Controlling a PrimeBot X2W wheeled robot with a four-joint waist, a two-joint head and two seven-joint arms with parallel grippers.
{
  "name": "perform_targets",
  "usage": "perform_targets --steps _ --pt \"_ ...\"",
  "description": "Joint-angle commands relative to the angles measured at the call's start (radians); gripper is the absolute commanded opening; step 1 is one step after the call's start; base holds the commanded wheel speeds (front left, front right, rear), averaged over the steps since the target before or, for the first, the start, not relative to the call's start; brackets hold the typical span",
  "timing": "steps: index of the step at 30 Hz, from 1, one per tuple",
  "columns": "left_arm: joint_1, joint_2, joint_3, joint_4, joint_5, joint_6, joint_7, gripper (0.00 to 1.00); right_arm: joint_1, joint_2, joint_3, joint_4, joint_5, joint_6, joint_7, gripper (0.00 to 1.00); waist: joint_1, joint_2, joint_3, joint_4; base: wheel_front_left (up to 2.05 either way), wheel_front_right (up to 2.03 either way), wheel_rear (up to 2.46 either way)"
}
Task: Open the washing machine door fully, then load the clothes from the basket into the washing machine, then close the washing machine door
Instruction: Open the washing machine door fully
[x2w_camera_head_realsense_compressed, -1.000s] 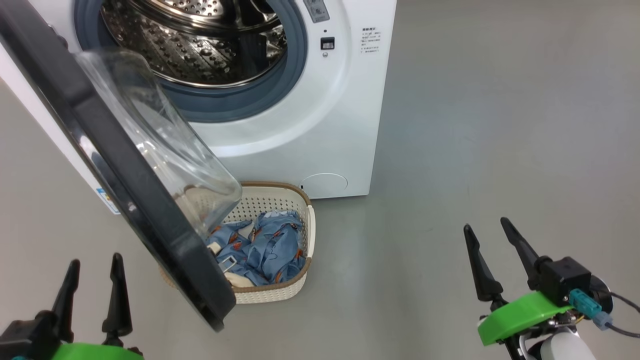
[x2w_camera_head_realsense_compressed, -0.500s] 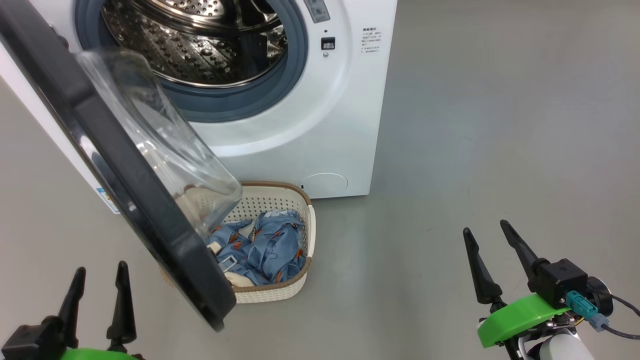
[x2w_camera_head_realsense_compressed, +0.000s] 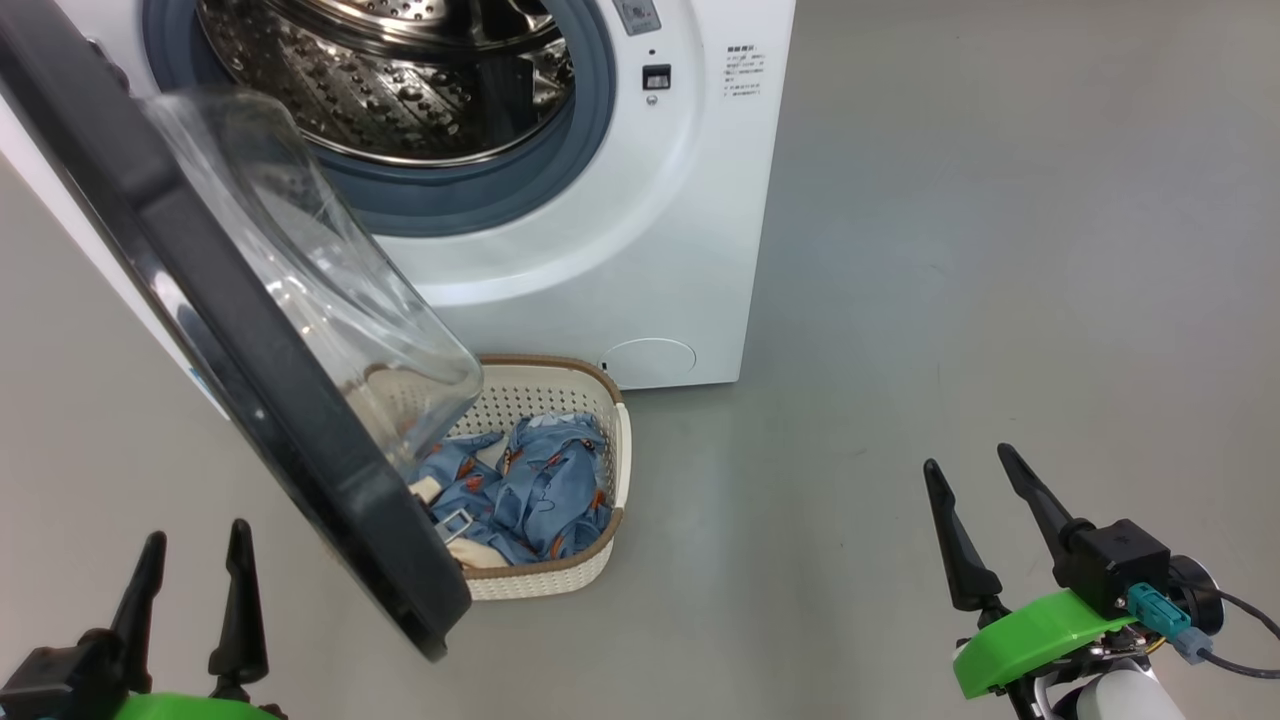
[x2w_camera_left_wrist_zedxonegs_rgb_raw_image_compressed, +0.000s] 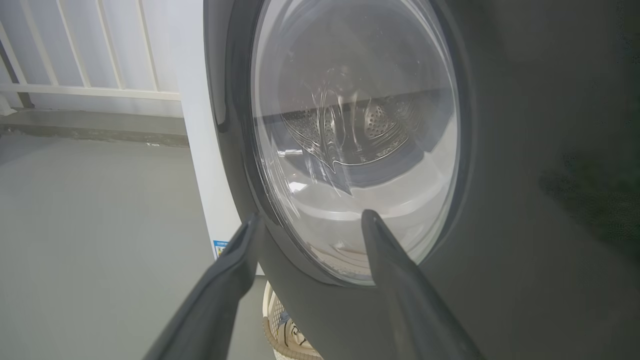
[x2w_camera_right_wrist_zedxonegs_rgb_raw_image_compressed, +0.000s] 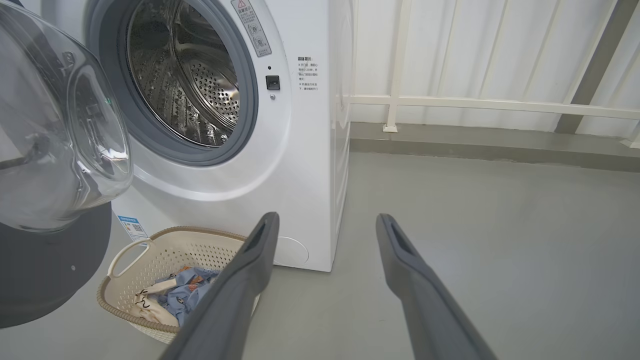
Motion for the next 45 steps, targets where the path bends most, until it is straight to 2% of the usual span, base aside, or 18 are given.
perform_targets --steps 1,27,28,29,37,45 --pt "-0.044 0.026 0.034 -0.023 0.005 -0.002 -0.006 1.00 -0.010 0.004 0.023 -0.021 -0.003 0.002 -0.012 1.00 0.0000 0.0000 0.001 0.000 0.00 0.00 0.00" --pt "-0.058 0.043 0.008 -0.025 -0.010 -0.002 -0.006 0.98 -0.038 0.004 0.001 0.028 0.008 0.002 -0.012 1.00 0.0000 0.0000 0.014 0.012 0.00 0.00 0.00" --pt "-0.058 0.046 0.004 -0.024 -0.009 -0.002 -0.006 0.40 -0.039 0.004 0.001 0.028 0.008 0.002 -0.012 1.00 0.0000 0.0000 0.014 0.012 0.00 0.00 0.00" --pt "-0.058 0.047 0.002 -0.023 -0.010 -0.002 -0.006 0.00 -0.039 0.004 0.001 0.029 0.008 0.002 -0.012 1.00 0.0000 0.0000 0.014 0.011 0.00 0.00 0.00" --pt "-0.063 0.050 0.014 -0.032 -0.011 -0.002 -0.006 0.00 -0.032 0.004 0.002 0.029 0.013 0.002 -0.012 1.00 0.0000 0.0000 0.007 0.012 0.00 0.00 0.00" --pt "-0.134 0.070 0.096 -0.237 0.008 -0.002 -0.006 0.00 -0.032 0.004 0.004 0.038 0.015 0.002 -0.012 1.00 0.0000 0.0000 -0.009 0.019 0.00 0.00 0.00"
